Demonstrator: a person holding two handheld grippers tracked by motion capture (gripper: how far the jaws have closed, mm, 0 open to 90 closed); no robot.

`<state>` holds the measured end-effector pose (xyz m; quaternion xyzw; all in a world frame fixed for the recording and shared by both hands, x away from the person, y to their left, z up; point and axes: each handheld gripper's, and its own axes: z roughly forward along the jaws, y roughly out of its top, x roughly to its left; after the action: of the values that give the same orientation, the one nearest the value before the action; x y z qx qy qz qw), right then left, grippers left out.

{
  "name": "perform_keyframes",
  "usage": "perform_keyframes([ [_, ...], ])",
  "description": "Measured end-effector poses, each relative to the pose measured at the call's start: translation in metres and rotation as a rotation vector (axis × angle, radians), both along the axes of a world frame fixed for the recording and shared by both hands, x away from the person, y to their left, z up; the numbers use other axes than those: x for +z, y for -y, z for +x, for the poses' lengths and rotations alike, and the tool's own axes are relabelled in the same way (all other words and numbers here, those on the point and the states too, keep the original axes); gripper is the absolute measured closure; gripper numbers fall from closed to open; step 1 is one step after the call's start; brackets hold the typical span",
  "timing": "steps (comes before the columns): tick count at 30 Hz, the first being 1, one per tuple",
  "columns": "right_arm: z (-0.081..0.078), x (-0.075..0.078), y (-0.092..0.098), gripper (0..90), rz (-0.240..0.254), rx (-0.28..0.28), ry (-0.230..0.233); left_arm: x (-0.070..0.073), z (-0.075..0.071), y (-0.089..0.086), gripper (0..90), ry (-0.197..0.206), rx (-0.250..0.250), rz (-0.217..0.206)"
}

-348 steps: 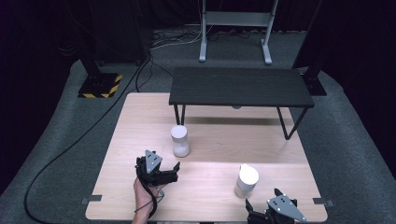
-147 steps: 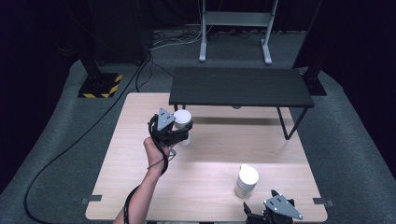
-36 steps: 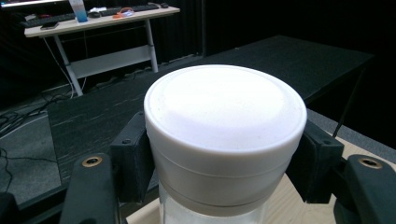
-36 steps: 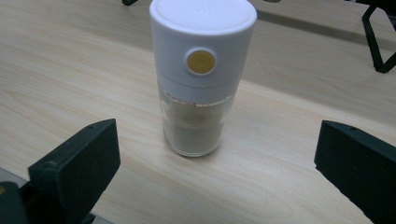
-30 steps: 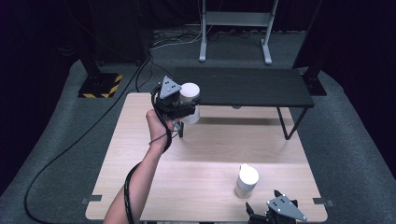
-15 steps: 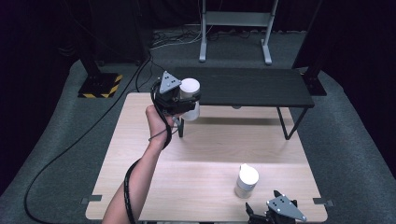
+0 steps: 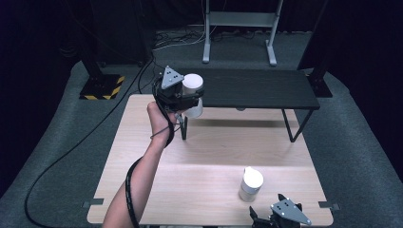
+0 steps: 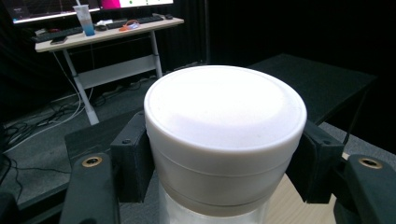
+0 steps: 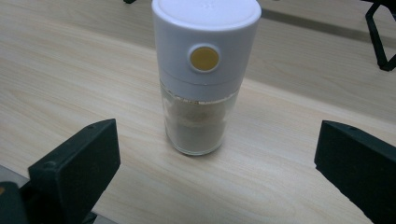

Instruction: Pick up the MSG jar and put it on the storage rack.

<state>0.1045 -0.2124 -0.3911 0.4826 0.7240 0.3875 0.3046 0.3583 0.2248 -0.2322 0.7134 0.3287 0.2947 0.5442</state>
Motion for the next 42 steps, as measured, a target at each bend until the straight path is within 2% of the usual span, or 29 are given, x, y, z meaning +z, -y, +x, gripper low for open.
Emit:
perform_keyframes([
  [6,0.0,0.0,0.0,0.0,-0.001,0.0,-0.002,0.003,0.005,-0.001,34.0,-0.011,0.005,-0.023],
  [13,0.001,-0.001,0.001,0.0,0.002,-0.004,-0.006,0.01,0.011,-0.001,34.0,-0.008,0.022,-0.025],
  [28,0.003,-0.001,0.002,0.0,0.001,-0.001,-0.012,0.023,0.028,0.005,34.0,-0.018,0.075,0.0],
  [42,0.004,-0.002,0.002,0.0,0.002,0.002,-0.016,0.023,0.043,0.006,34.0,-0.051,0.12,0.007],
])
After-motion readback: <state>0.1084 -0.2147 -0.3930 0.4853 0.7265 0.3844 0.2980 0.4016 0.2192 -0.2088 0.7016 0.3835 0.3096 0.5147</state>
